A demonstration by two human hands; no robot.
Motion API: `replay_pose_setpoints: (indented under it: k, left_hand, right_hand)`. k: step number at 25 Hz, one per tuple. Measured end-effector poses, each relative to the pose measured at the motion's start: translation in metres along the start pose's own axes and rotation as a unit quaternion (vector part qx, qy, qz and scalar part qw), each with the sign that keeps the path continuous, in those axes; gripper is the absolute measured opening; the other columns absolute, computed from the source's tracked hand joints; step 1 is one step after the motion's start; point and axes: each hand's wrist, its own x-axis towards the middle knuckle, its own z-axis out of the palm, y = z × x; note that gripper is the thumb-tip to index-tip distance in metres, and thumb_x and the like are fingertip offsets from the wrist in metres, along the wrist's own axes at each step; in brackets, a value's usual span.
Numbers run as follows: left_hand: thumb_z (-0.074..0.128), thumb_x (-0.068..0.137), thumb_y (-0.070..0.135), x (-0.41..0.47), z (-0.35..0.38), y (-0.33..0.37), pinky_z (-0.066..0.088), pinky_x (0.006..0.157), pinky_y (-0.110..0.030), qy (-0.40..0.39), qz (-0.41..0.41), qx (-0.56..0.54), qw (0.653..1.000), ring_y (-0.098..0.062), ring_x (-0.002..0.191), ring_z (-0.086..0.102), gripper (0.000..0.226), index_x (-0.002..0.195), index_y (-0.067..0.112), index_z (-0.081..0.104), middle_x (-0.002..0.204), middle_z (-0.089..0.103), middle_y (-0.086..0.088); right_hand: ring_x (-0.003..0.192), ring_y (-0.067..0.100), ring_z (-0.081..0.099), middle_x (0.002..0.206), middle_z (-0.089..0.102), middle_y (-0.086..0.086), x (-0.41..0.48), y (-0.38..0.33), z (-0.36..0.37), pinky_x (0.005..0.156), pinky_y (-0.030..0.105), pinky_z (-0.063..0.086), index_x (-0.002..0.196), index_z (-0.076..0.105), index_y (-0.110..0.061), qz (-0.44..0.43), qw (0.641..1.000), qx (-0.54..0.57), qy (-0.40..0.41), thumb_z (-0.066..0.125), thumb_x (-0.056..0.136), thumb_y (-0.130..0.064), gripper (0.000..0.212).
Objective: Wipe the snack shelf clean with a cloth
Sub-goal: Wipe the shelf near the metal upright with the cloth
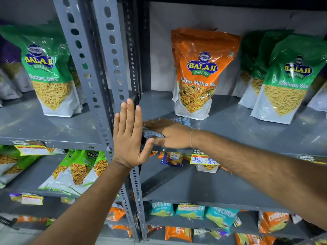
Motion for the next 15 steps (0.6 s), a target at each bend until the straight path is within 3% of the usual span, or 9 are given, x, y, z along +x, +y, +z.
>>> replay_pose_setpoints:
  k: [4,8,10,12,15]
  left_hand:
    - [0.038,0.093,0.048,0.001,-0.006,0.001,0.001,0.129,-0.050,-0.022,-0.007,0.002,1.000,-0.032,0.161,-0.003,0.085,0.159,-0.003,0.017,0.169,0.005,-0.022]
    - [0.036,0.095,0.045,0.003,-0.006,0.005,0.004,0.129,-0.052,-0.021,-0.021,-0.004,1.000,-0.030,0.161,-0.002,0.081,0.159,-0.002,0.019,0.167,0.009,-0.022]
    - [0.033,0.096,0.044,0.003,-0.006,0.008,0.006,0.129,-0.053,-0.013,-0.025,-0.006,1.000,-0.031,0.161,-0.001,0.079,0.159,-0.002,0.018,0.168,0.011,-0.021]
    - [0.031,0.097,0.043,0.002,-0.006,0.007,0.007,0.129,-0.055,-0.009,-0.026,-0.012,1.000,-0.031,0.160,0.000,0.078,0.159,-0.003,0.019,0.168,0.012,-0.022]
    - [0.025,0.100,0.045,0.000,-0.008,0.007,0.009,0.129,-0.055,-0.003,-0.026,-0.031,0.999,-0.033,0.160,0.004,0.076,0.159,-0.003,0.020,0.168,0.012,-0.022]
  right_hand:
    - [0.135,0.017,0.046,0.152,0.045,-0.007,-0.010,-0.001,-0.004,0.111,0.033,0.039,0.144,0.038,-0.035,-0.052,0.997,-0.054,-0.017,0.046,0.091,-0.072,0.066]
    - [0.151,0.021,0.028,0.166,0.023,-0.007,0.007,0.014,-0.001,0.123,0.041,0.024,0.155,0.021,-0.044,0.064,0.994,0.082,-0.026,0.042,0.097,-0.065,0.066]
    - [0.152,0.024,0.026,0.167,0.021,-0.006,0.010,0.009,-0.004,0.123,0.040,0.023,0.155,0.021,-0.045,0.091,0.993,0.072,-0.017,0.043,0.098,-0.060,0.062]
    - [0.146,0.025,0.037,0.162,0.034,-0.004,0.000,-0.005,-0.002,0.118,0.043,0.032,0.152,0.032,-0.041,0.055,0.997,0.048,0.006,0.041,0.099,-0.056,0.056]
    - [0.125,0.018,0.056,0.139,0.058,-0.006,-0.039,-0.018,0.013,0.104,0.041,0.046,0.137,0.051,-0.034,-0.002,0.996,0.081,0.024,0.040,0.100,-0.050,0.042]
